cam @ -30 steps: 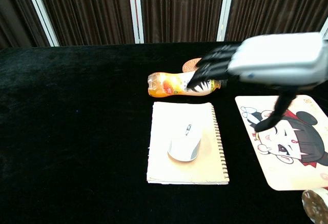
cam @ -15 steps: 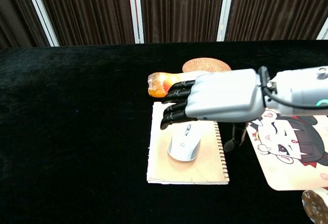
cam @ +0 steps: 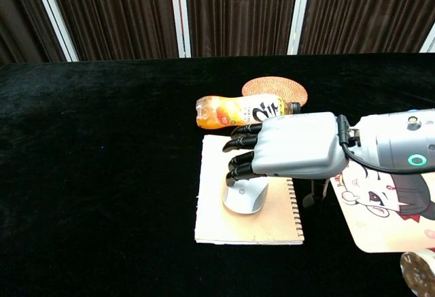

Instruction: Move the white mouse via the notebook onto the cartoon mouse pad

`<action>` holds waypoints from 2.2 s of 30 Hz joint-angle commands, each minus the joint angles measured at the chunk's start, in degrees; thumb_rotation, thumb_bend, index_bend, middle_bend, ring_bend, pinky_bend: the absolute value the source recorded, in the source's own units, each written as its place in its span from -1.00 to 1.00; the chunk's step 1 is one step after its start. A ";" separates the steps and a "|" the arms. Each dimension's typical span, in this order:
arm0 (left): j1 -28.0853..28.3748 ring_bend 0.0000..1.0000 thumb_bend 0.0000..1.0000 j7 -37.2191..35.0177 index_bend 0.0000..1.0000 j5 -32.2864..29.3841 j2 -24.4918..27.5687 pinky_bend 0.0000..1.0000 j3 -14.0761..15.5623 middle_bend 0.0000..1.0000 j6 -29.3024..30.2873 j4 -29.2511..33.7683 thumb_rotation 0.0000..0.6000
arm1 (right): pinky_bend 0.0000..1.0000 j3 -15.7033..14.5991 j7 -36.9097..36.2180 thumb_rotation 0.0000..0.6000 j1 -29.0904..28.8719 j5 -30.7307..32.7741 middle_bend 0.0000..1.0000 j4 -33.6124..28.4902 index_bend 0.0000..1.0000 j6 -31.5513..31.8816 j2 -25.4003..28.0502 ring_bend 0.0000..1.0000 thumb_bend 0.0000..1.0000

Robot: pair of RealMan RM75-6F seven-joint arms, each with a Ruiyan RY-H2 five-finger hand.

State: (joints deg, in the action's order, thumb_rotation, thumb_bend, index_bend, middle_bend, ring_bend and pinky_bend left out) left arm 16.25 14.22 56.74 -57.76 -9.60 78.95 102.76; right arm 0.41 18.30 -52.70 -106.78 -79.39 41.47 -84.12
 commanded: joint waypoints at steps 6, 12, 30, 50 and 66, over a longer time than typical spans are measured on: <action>-0.19 -1.00 -1.00 -0.52 -1.00 -0.05 0.24 -1.00 -0.46 -1.00 -0.72 -0.29 1.00 | -0.41 -3.19 -4.77 1.00 -1.08 -2.17 -0.42 5.95 -0.52 3.80 -3.09 -0.76 -0.71; -0.28 -1.00 -1.00 -0.85 -1.00 -0.29 0.32 -1.00 -0.80 -1.00 -1.28 -0.57 1.00 | -0.29 -4.24 -8.07 1.00 -1.51 -3.56 -0.31 9.17 -0.47 8.00 -4.79 -0.64 -0.53; -0.41 -1.00 -1.00 -0.74 -1.00 -0.41 0.40 -1.00 -1.34 -1.00 -2.20 -0.71 1.00 | -0.34 -4.34 -7.17 1.00 -2.44 -1.60 -0.31 11.90 -0.47 9.49 -8.26 -0.64 -0.51; -0.53 -1.00 -1.00 -0.95 -1.00 -0.74 0.48 -1.00 -1.69 -1.00 -3.13 -1.17 1.00 | 0.15 -6.68 -14.90 1.00 -3.92 -6.02 0.04 13.33 -0.14 20.59 -2.73 -0.26 0.09; -0.18 -1.00 -1.00 2.42 -1.00 -0.41 -0.86 -1.00 -1.32 -1.00 -2.05 -0.22 1.00 | 0.08 -18.11 -27.30 1.00 4.98 -12.16 0.04 43.47 -0.14 33.47 -2.46 -0.26 0.01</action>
State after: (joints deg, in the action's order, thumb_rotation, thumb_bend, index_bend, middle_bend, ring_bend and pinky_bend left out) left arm 16.02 16.48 56.30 -58.50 -10.95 76.80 102.46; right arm -14.59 -5.29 -50.59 -116.76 -42.66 70.91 -84.16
